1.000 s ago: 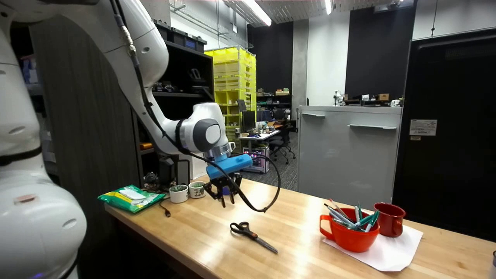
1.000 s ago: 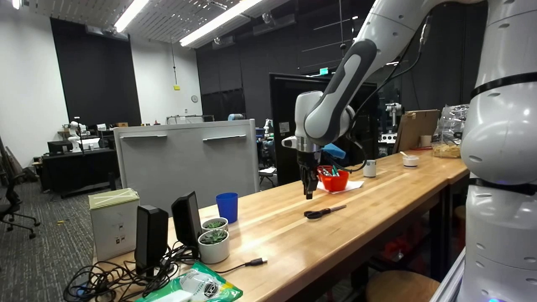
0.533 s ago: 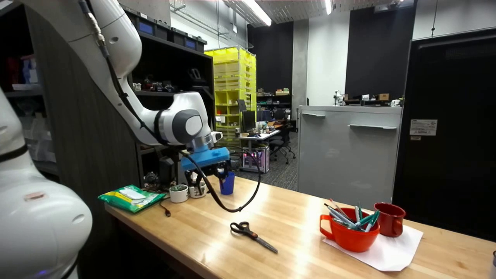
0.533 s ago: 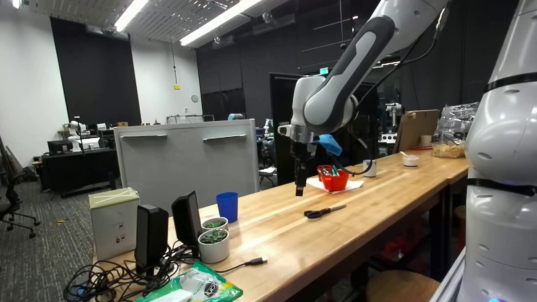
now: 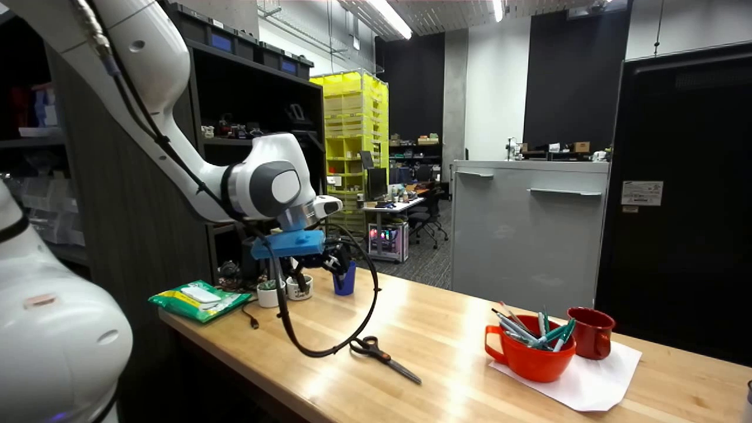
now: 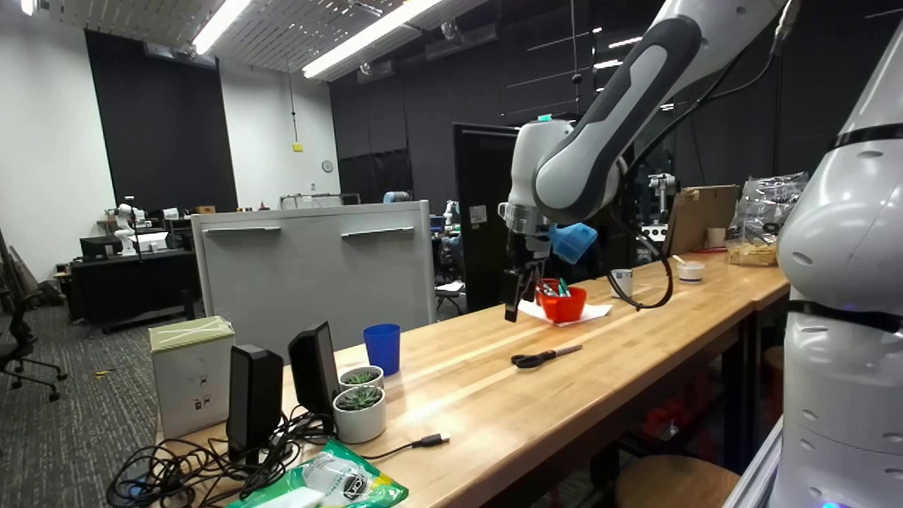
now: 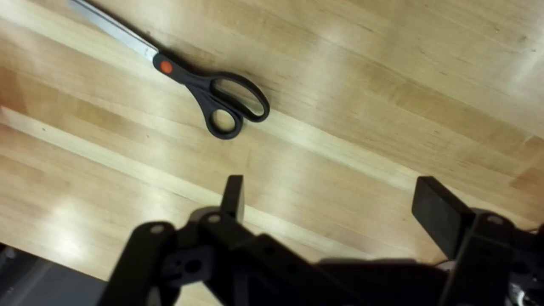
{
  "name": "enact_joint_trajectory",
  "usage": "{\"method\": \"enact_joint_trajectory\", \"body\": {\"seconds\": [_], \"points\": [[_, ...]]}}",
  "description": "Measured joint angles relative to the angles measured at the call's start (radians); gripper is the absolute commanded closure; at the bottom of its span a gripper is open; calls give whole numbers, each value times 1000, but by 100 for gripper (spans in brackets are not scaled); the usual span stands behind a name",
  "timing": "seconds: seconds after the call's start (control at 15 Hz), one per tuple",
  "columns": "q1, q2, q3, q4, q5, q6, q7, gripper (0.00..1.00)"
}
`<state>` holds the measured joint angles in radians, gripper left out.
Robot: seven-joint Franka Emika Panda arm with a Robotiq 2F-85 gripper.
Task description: Move the black scissors forwards then rotate it clockwise.
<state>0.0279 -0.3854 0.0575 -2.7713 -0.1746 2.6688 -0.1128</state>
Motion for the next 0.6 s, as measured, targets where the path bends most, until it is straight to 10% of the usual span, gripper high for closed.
{"method": "enact_joint_trajectory", "body": {"seconds": [0.6], "points": [[-122,-67,39,-20,-70,-2,223,0]]}}
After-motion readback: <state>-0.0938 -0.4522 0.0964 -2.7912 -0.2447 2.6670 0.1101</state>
